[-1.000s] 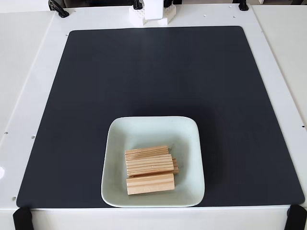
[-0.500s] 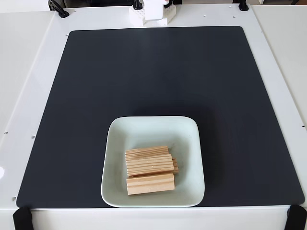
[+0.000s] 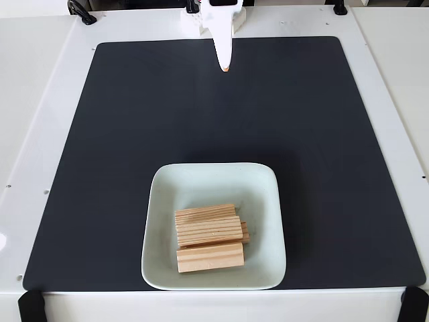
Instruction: Pick up the wooden block and place them on the plate.
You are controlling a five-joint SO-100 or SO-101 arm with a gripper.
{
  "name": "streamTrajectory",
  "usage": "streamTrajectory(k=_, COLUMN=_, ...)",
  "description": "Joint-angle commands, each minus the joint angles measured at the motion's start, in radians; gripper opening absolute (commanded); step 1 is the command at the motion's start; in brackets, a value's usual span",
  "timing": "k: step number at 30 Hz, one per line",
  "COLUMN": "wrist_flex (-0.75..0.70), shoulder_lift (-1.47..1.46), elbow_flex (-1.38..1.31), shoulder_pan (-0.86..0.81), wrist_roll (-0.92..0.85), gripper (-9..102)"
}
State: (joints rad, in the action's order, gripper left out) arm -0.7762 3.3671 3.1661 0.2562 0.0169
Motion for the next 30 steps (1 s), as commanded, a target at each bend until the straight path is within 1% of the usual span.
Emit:
streamTrajectory(k=1, wrist_flex=-0.032, shoulder_lift=0.009, elbow_flex=-0.002, shoulder_pan=0.0, wrist_roll=0.008, gripper=0)
streamTrajectory(k=30, wrist_flex=-0.021, shoulder_lift=0.008, elbow_flex=-0.003, shoulder_pan=0.011, wrist_roll=-0.006, gripper=0)
